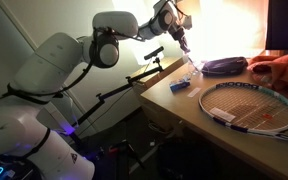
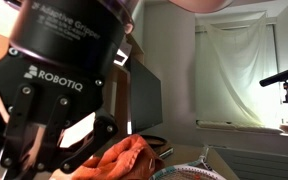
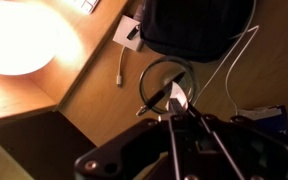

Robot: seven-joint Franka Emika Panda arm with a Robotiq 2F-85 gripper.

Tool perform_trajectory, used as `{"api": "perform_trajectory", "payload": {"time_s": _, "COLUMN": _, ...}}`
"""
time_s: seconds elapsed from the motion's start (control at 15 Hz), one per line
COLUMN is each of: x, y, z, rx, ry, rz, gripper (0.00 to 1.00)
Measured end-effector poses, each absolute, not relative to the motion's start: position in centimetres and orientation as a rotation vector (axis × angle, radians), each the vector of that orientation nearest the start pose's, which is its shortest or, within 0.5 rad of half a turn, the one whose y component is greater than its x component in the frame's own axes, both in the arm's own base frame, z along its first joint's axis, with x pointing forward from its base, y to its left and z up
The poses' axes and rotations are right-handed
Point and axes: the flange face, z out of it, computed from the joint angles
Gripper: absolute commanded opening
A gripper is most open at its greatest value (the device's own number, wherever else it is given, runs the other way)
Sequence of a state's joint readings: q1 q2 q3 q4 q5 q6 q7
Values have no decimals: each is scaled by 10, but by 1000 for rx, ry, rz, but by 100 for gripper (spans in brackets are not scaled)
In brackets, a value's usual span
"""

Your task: Take a bandaid and put it in the glass

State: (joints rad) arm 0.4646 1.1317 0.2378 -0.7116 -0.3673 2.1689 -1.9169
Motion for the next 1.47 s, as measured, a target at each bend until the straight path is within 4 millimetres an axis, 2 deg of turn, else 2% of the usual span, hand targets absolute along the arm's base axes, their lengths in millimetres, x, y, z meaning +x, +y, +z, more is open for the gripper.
{"api": "perform_trajectory", "payload": {"time_s": 0.33, "x": 706, "y": 438, "z": 286, "rx": 770, "ry": 2745, "rz": 254, "gripper": 1}}
{"api": "perform_trajectory", "payload": {"time_s": 0.73, "x": 708, "y": 433, "z": 274, "rx": 792, "ry": 2793, "rz": 225, "gripper": 1}}
{"api": "perform_trajectory", "payload": {"time_s": 1.47, "x": 713, "y": 435, "z": 272, "rx": 621, "ry": 2767, "rz": 195, "gripper": 1}}
